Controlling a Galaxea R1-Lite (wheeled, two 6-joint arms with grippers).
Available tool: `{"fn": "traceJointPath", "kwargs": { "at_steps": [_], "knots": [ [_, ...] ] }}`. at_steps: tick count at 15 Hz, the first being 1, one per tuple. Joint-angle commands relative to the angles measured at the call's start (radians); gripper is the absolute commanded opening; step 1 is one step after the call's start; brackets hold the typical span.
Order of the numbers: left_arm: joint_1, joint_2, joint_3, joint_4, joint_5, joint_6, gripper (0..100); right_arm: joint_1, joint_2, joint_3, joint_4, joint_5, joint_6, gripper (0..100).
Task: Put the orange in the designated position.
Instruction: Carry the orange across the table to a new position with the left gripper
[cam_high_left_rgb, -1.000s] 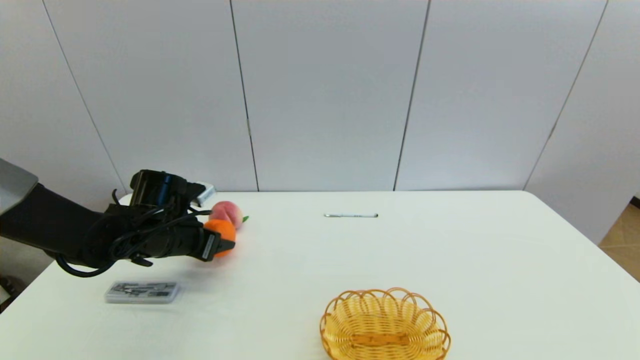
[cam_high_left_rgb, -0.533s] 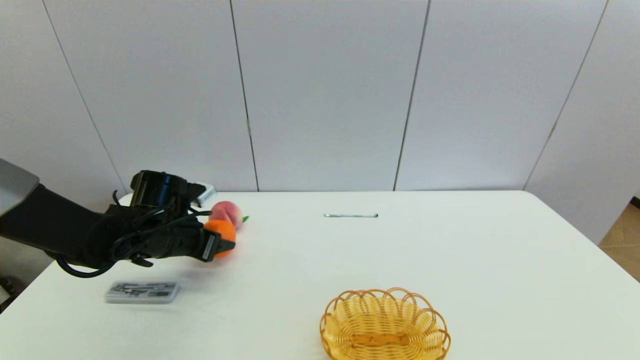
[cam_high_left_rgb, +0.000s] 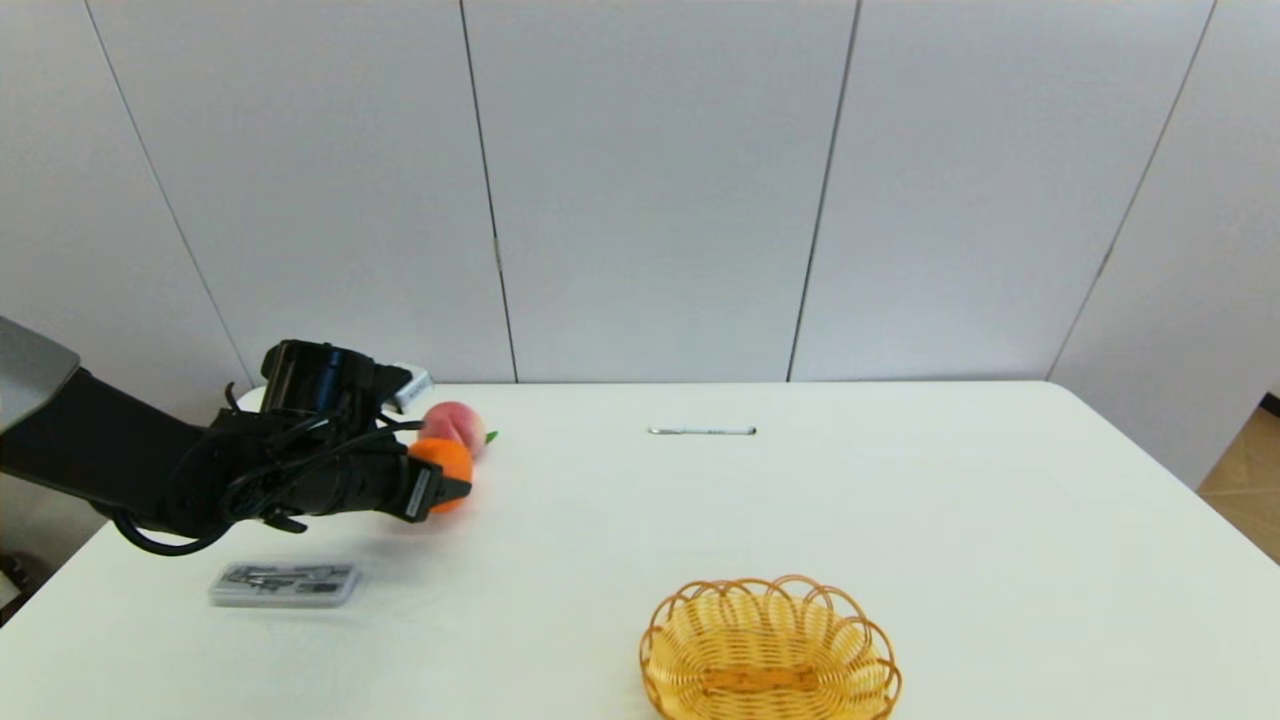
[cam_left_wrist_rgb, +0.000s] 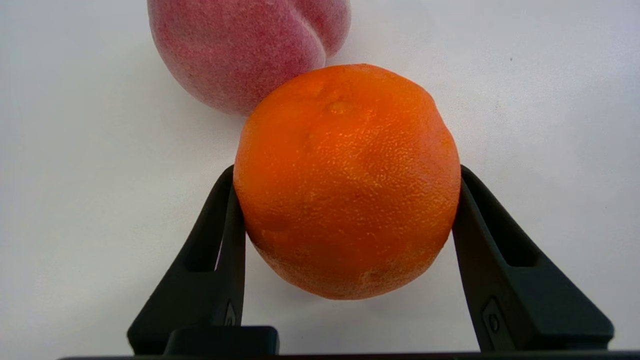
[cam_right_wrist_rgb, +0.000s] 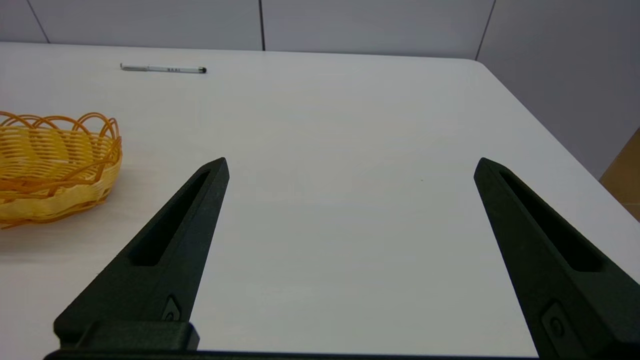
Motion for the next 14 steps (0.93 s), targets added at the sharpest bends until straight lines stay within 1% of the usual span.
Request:
{"fn": "traceJointPath", "kwargs": {
  "at_steps": [1,11,12,14],
  "knots": [
    [0.0,-0.003,0.004,0.0,-0.001,0.001,0,0.0,0.001,0.0,0.0,0.001,0.0,100],
    [-0.003,-0.009,0.011,-0.001,-0.003,-0.001,0,0.0,0.001,0.0,0.0,0.001,0.0,100],
    [-0.003,-0.009,0.013,0.0,-0.003,-0.001,100,0.0,0.001,0.0,0.0,0.001,0.0,100],
    [-0.003,-0.009,0.015,0.0,-0.001,0.001,100,0.0,0.001,0.0,0.0,0.001,0.0,100]
  ]
}}
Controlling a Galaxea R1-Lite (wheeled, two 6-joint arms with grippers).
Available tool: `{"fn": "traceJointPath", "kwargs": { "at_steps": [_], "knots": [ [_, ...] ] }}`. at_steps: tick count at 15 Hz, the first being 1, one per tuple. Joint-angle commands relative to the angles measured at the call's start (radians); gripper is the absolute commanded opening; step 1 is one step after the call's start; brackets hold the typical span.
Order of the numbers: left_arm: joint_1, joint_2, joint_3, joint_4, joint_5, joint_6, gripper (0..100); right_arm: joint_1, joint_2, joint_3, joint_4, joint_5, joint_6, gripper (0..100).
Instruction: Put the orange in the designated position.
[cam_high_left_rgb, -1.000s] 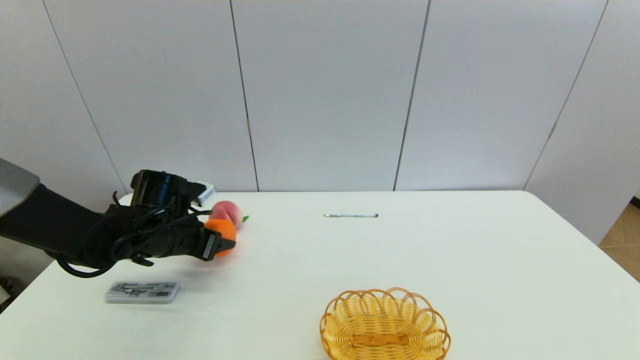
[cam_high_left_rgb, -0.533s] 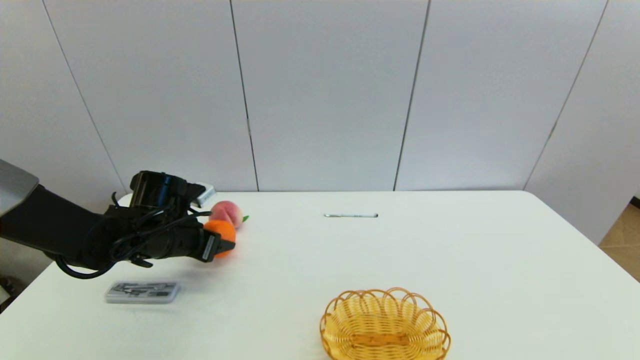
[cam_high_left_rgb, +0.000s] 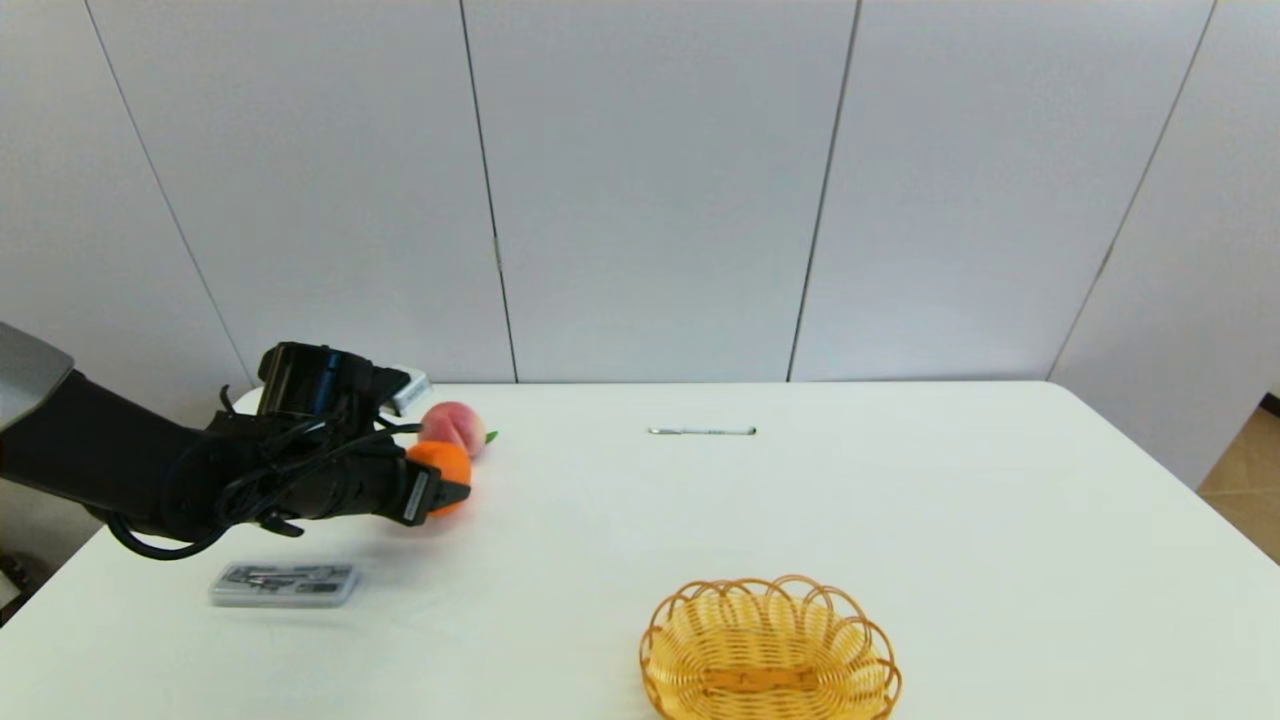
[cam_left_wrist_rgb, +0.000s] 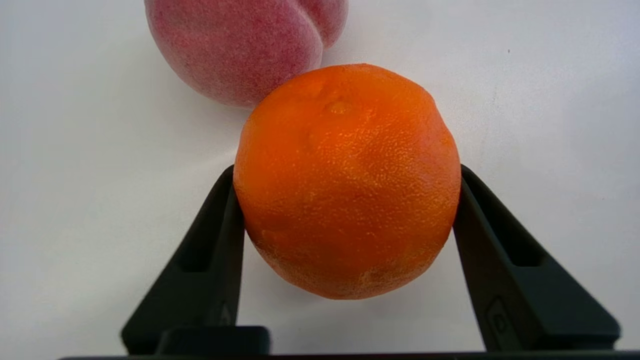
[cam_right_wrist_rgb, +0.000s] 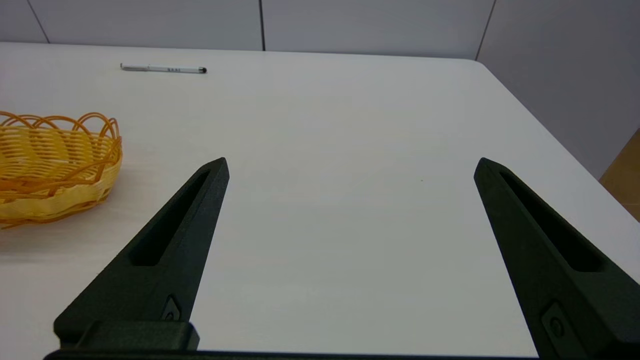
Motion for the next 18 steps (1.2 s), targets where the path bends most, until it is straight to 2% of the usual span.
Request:
{"fn": "traceJointPath", "kwargs": {
  "at_steps": [1,18],
  "knots": [
    [0.0,0.001,0.002,-0.001,-0.002,0.002,100,0.0,0.001,0.0,0.0,0.001,-0.001,100],
    [-0.004,-0.036,0.004,-0.002,0.0,0.002,100,0.0,0.001,0.0,0.0,0.001,-0.001,100]
  ]
}}
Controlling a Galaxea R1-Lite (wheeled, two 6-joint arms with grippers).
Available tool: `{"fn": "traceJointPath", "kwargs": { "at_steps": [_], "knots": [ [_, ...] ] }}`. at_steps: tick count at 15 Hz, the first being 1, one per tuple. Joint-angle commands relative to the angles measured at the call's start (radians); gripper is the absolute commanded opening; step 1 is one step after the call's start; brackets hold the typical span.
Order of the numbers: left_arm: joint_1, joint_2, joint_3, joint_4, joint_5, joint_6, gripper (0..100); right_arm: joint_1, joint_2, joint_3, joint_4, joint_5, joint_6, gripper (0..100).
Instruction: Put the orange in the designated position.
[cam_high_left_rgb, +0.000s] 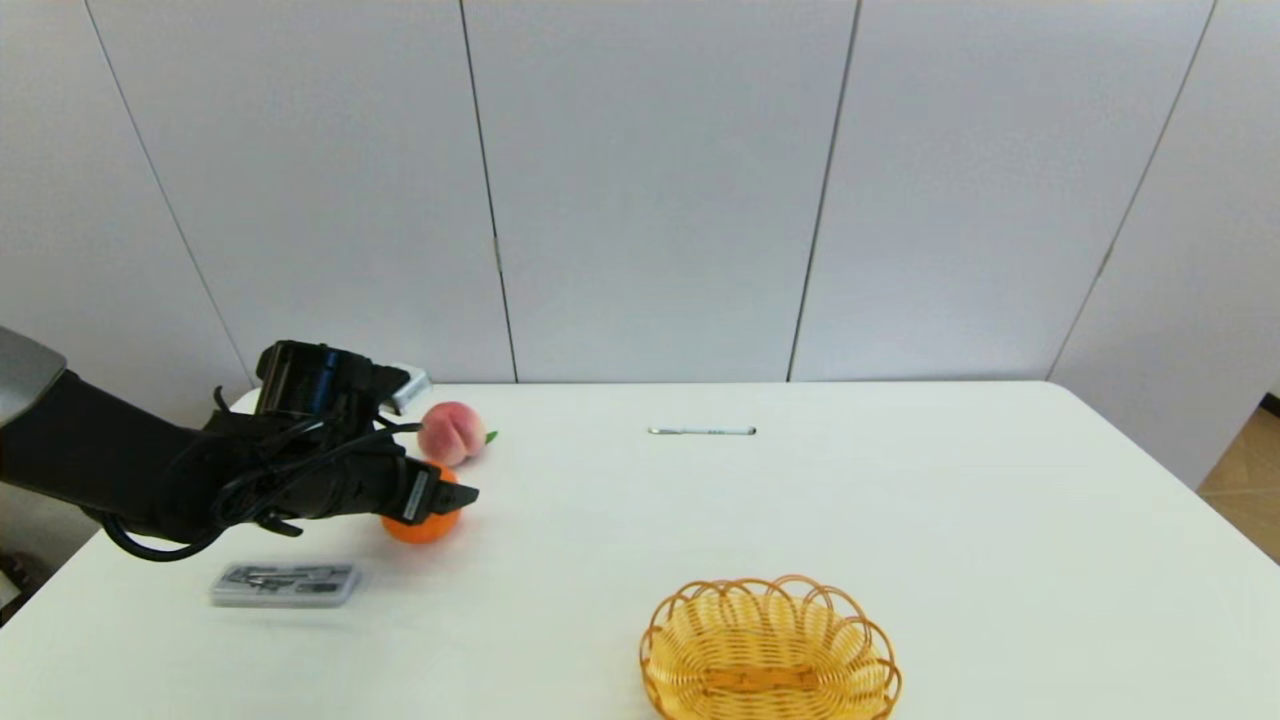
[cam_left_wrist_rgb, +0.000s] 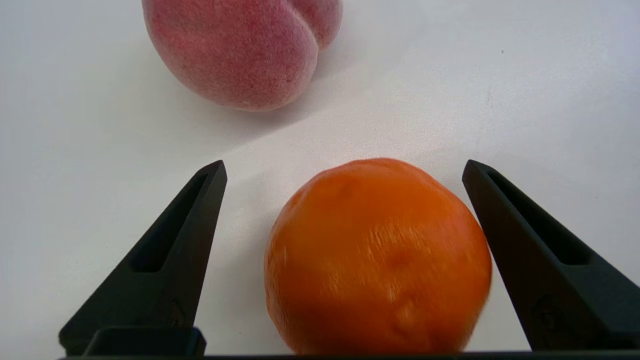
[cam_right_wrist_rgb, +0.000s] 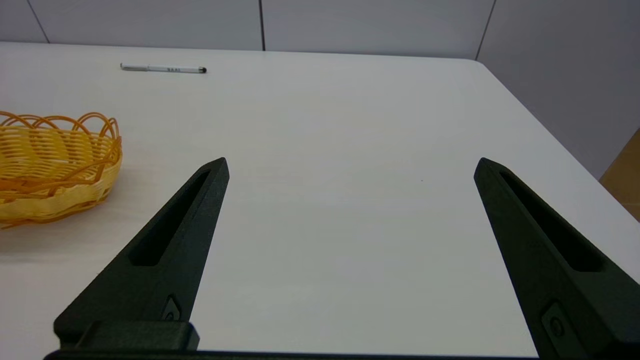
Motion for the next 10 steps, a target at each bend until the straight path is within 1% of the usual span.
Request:
{"fn": "traceJointPath", "kwargs": {
  "at_steps": [1,10],
  "knots": [
    [-0.003,-0.039,0.0,-0.001,0.0,0.001,100,0.0,0.001,0.0,0.0,0.0,0.0,100],
    [-0.001,-0.213,0.006,0.025,-0.002,-0.001,100,0.0,0.001,0.0,0.0,0.0,0.0,100]
  ]
}}
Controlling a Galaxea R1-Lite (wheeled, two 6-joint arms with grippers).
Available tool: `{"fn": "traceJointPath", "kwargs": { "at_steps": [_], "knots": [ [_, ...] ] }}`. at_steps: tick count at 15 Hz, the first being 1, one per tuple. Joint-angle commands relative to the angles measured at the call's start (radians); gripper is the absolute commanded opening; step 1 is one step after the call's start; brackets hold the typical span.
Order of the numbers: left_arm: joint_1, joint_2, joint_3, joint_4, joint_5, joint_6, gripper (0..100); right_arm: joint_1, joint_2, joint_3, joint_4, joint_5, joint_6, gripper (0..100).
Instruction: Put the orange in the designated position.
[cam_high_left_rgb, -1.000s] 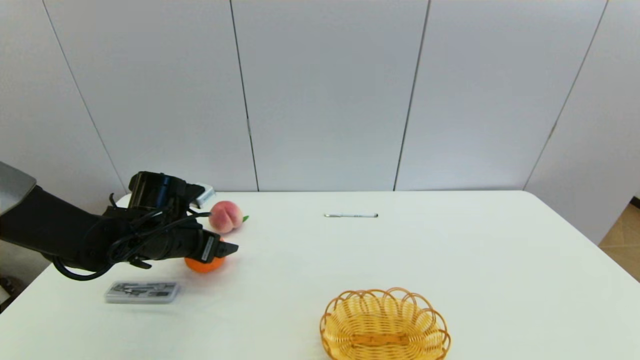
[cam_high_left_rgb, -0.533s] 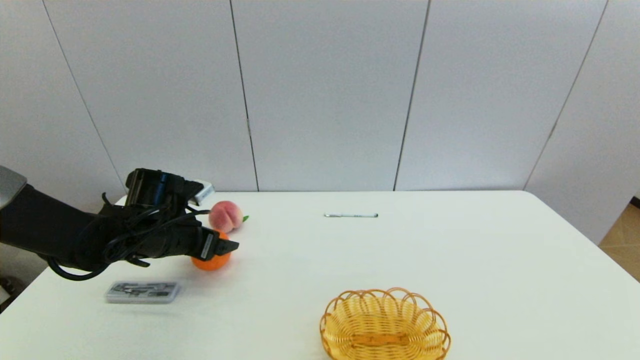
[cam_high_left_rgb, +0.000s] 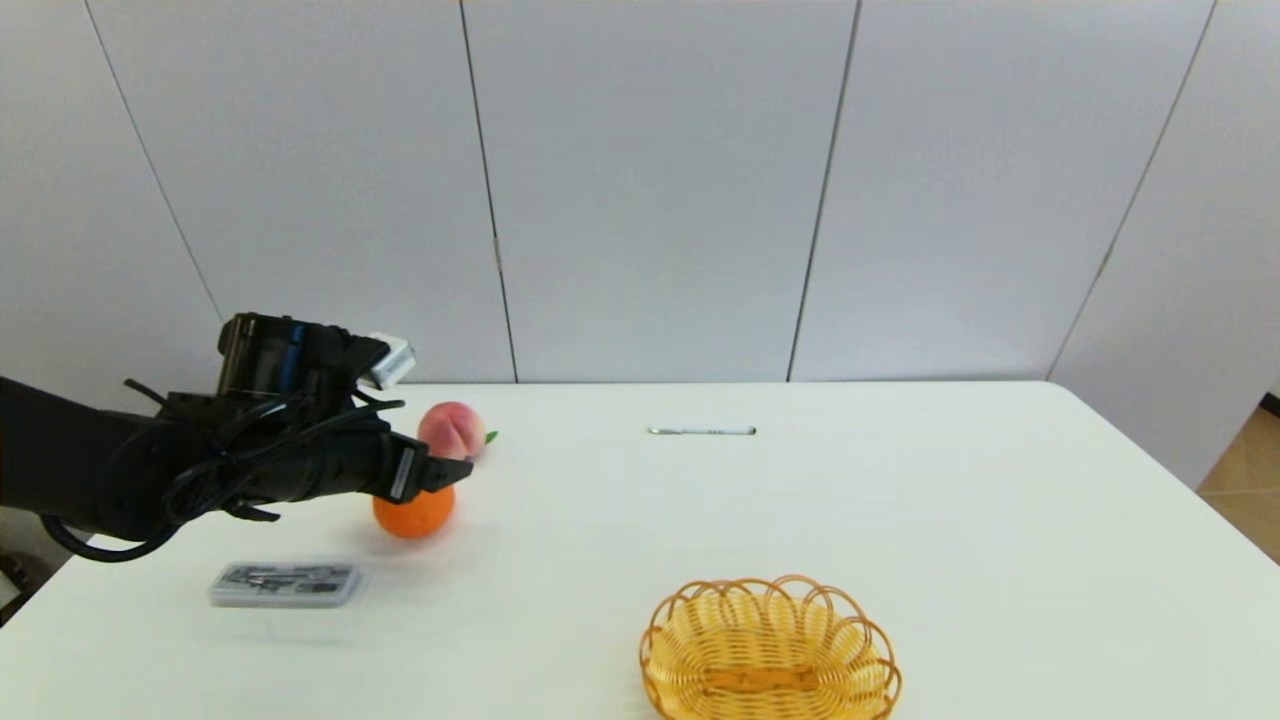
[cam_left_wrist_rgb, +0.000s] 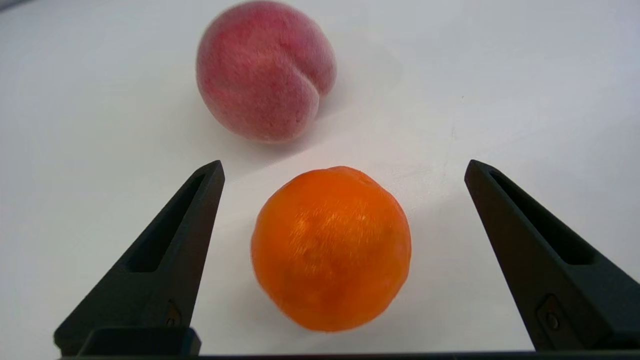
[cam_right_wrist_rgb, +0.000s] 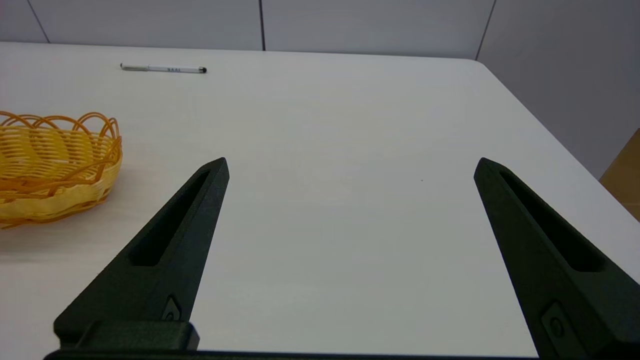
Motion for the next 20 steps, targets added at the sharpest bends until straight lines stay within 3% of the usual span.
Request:
{"fn": "traceJointPath", "kwargs": {
  "at_steps": [1,3,10,20],
  "knots": [
    [0.001,-0.133,0.005,0.027,-0.001,-0.007,100,0.0,0.001,0.0,0.0,0.0,0.0,100],
    [0.003,-0.231,0.003,0.035,0.0,-0.021,100,0.0,0.001,0.0,0.0,0.0,0.0,100],
    [0.061,-0.691,0.018,0.249,-0.001,0.002,100,0.0,0.001,0.0,0.0,0.0,0.0,100],
    [0.146,-1.32,0.215,0.349,-0.004,0.128,100,0.0,0.001,0.0,0.0,0.0,0.0,100]
  ]
}}
